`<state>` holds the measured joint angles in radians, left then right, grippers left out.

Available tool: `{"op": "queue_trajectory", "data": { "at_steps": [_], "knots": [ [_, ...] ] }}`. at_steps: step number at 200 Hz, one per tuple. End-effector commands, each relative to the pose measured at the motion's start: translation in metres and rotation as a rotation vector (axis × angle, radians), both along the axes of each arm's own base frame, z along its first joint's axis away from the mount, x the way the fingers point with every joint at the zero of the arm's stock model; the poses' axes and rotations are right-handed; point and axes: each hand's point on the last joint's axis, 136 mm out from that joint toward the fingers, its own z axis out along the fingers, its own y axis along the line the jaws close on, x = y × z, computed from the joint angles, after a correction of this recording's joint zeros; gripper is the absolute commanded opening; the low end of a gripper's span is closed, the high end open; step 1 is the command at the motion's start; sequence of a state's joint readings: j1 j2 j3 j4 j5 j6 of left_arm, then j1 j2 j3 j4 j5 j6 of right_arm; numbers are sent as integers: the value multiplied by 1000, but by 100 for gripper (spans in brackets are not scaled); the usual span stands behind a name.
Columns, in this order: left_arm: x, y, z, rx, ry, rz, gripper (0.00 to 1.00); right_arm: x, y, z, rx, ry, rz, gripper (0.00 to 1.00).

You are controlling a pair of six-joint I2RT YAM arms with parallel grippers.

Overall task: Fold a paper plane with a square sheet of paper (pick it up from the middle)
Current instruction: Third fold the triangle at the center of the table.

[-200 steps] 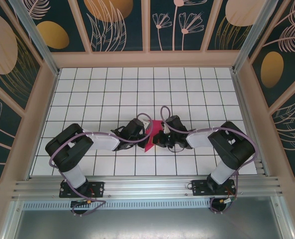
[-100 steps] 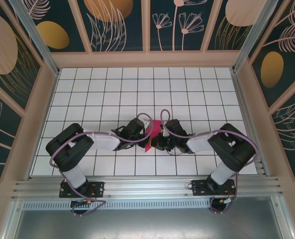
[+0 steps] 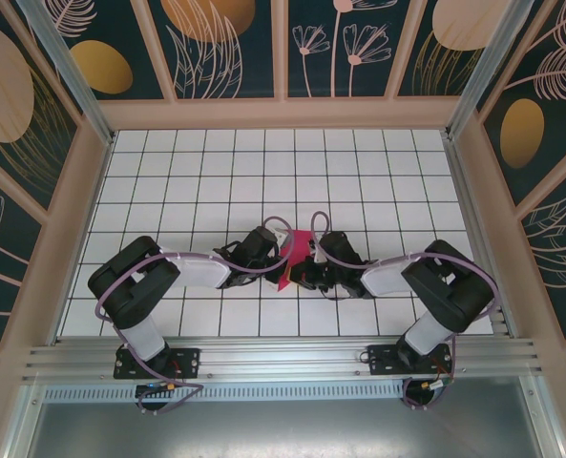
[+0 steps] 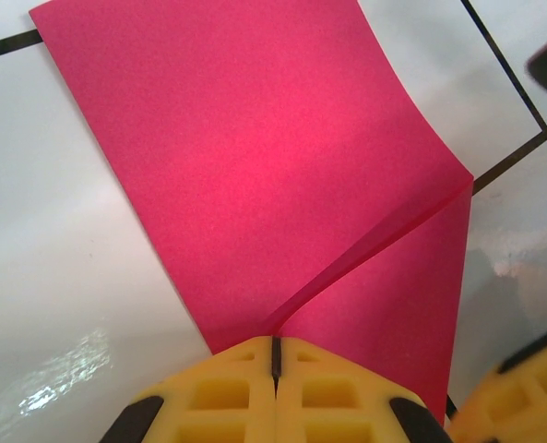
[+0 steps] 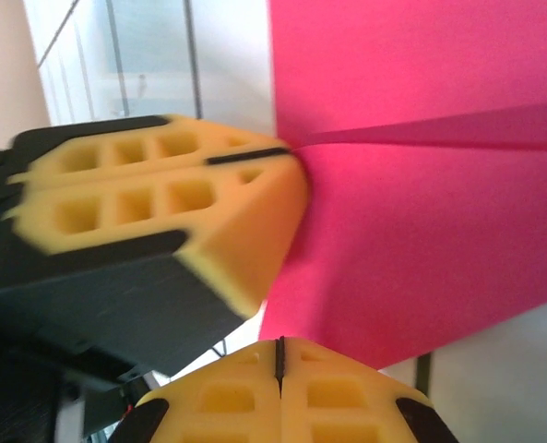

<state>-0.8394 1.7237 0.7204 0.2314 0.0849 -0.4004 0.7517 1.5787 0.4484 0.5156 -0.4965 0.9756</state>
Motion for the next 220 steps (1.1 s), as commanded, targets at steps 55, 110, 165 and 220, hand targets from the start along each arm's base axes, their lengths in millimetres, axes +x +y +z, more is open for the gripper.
{"op": "queue_trajectory", "data": {
  "at_steps": [55,110,165,220],
  "knots": [
    [-12,20,-30,106,81,15,0,-10,15,0,50,4,17,3],
    [-12,18,-29,94,84,16,0,-6,24,-13,63,21,22,3],
    [-14,20,-31,92,88,24,0,-6,20,-14,44,25,6,3],
    [-9,15,-21,69,74,35,0,-15,15,3,45,2,9,3]
  ]
}}
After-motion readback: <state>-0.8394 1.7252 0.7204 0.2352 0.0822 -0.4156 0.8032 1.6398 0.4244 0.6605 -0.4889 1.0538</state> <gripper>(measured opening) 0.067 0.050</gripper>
